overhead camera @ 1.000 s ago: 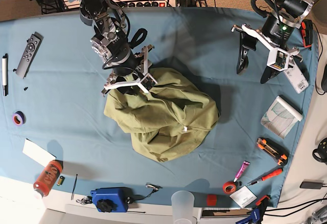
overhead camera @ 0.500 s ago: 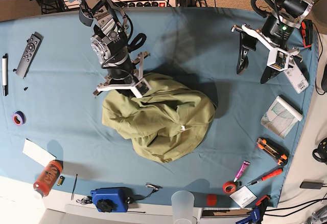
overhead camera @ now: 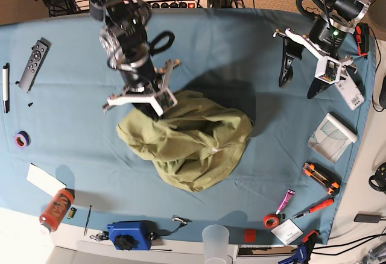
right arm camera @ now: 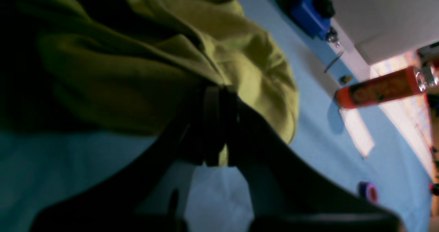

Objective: Layout the t-shirt on the table in an organized manner, then fold the t-shirt properly
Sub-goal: 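Grasp the t-shirt edge with the right gripper and lift it, then reach the left gripper into the shirt and grasp fabric near the tag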

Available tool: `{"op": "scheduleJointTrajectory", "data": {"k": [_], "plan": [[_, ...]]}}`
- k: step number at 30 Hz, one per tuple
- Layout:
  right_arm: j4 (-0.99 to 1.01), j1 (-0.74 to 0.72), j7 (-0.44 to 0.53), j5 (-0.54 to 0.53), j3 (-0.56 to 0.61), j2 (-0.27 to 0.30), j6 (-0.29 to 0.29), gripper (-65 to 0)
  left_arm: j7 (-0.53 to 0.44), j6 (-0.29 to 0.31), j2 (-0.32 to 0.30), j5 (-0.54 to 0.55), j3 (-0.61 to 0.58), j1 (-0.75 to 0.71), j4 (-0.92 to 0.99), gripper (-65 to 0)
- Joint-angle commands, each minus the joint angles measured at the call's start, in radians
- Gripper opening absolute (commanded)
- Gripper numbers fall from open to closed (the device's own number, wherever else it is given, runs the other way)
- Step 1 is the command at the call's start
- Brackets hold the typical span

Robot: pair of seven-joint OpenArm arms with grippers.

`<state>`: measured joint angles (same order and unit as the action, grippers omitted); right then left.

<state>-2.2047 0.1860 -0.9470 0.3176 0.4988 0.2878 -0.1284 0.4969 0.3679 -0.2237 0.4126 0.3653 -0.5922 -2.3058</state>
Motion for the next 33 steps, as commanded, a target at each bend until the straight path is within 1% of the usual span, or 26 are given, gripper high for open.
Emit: {"op": "scheduleJointTrajectory", "data": {"k": [1, 3, 5, 9, 12, 14, 18, 24, 27, 31, 33], "plan": [[-0.037, 0.020, 0.010, 0.014, -0.003, 0.006, 0.005, -65.0, -0.026, 0.004, -0.007, 0.011, 0.003, 0.008, -0.015, -25.3], [-0.067, 0.069, 0.011, 0.017, -0.003, 0.015, 0.005, -65.0, -0.027, 0.037, -0.013, 0.011, -0.005, 0.023, -0.010, -25.3], [-0.078, 0.102, 0.011, 0.023, -0.003, 0.026, 0.005, -65.0, -0.026, 0.076, -0.020, 0.011, -0.045, 0.047, 0.011, -25.3], [-0.078, 0.143, 0.000, 0.051, -0.003, 0.028, 0.005, -65.0, -0.027, 0.079, -0.058, -0.002, -0.206, 0.119, 0.116, -25.3], [-0.078, 0.174, -0.022, 0.051, -0.003, 0.028, 0.005, -65.0, -0.026, 0.076, -0.071, -0.061, -0.320, 0.191, 0.211, -25.3], [-0.078, 0.197, -0.034, 0.074, -0.003, 0.028, 0.005, -65.0, -0.026, 0.073, -0.072, -0.085, -0.373, 0.236, 0.261, -25.3], [-0.078, 0.229, -0.041, 0.129, -0.003, 0.029, 0.006, -65.0, -0.026, 0.076, -0.072, -0.084, -0.427, 0.304, 0.296, -25.3], [-0.078, 0.252, -0.057, 0.124, -0.003, 0.028, 0.006, -65.0, -0.021, 0.079, -0.073, -0.076, -0.473, 0.367, 0.297, -25.3], [-0.078, 0.264, -0.061, 0.125, -0.003, 0.028, 0.006, -65.0, -0.014, 0.079, -0.073, -0.072, -0.515, 0.389, 0.299, -25.4], [-0.078, 0.278, -0.103, 0.125, -0.003, 0.028, 0.006, -65.0, -0.007, 0.072, -0.073, -0.087, -0.580, 0.440, 0.347, -25.5], [-0.078, 0.291, -0.122, 0.125, -0.003, 0.028, 0.006, -65.0, -0.007, 0.071, -0.073, -0.111, -0.597, 0.476, 0.391, -25.5]]}}
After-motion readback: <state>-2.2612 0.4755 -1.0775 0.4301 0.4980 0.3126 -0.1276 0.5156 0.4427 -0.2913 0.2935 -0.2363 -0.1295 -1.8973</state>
